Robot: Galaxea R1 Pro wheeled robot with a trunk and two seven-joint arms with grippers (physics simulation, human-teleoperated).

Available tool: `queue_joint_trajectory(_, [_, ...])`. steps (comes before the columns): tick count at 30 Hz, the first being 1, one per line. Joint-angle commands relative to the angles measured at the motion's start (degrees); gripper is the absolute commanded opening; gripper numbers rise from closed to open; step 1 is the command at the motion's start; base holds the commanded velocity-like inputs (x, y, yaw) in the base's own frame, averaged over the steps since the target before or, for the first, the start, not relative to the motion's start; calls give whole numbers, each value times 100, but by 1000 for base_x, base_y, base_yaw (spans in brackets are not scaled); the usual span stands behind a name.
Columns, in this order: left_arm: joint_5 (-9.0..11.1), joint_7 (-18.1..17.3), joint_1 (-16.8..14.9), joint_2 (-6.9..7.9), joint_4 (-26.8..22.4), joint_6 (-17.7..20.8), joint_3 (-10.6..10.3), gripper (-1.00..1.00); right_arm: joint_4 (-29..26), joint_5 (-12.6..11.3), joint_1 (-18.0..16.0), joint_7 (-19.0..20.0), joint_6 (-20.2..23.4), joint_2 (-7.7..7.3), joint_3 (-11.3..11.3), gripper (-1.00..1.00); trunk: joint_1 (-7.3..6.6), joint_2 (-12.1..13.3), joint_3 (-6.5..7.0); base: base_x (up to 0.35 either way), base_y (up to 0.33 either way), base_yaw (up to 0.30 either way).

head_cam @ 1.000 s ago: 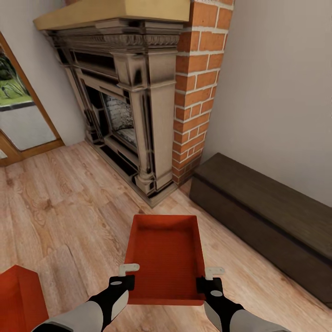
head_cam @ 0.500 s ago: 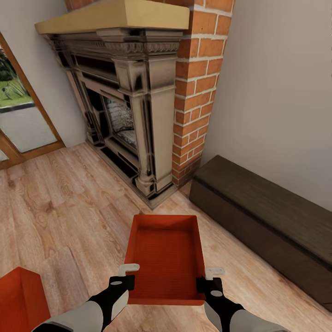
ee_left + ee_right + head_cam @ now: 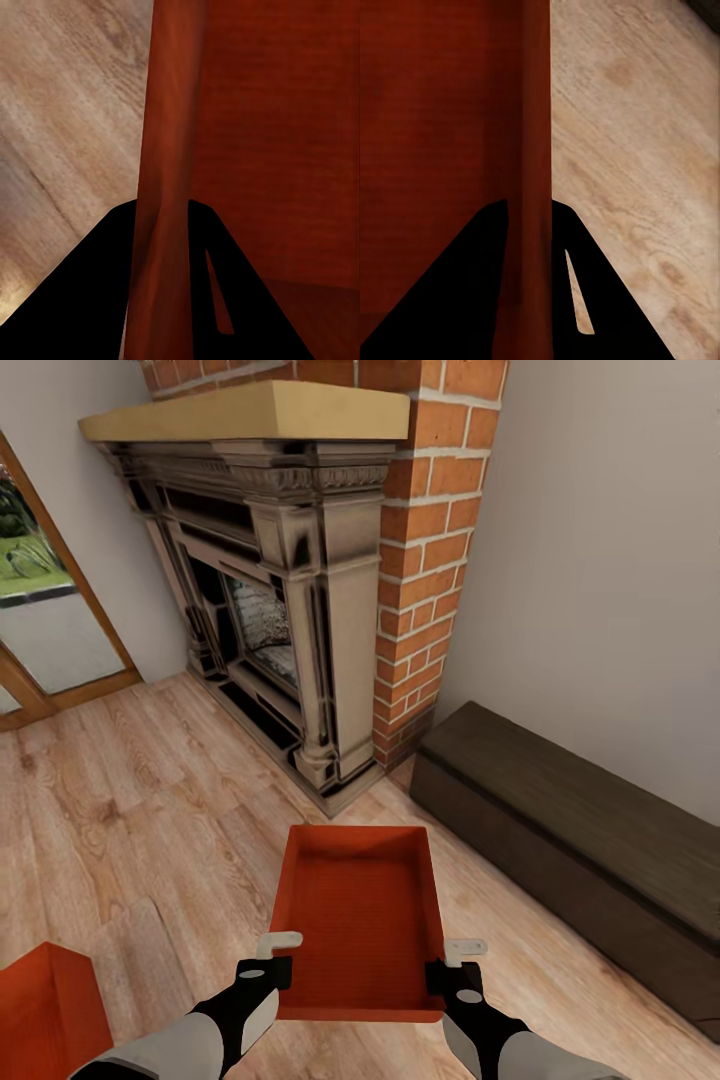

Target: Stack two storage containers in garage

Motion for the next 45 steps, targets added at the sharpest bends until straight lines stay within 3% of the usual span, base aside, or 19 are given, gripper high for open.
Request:
queue_joint_trajectory(1, [15, 48, -1, -3, -5, 4, 30, -100, 3, -18, -4, 2, -6, 3, -70, -100, -23, 40, 15, 0, 0, 0])
queue_joint_trajectory(45, [22, 22, -1, 2, 2, 1, 37, -100, -1, -22, -4, -7, 24, 17, -74, -100, -989, 1804, 805, 0, 0, 0])
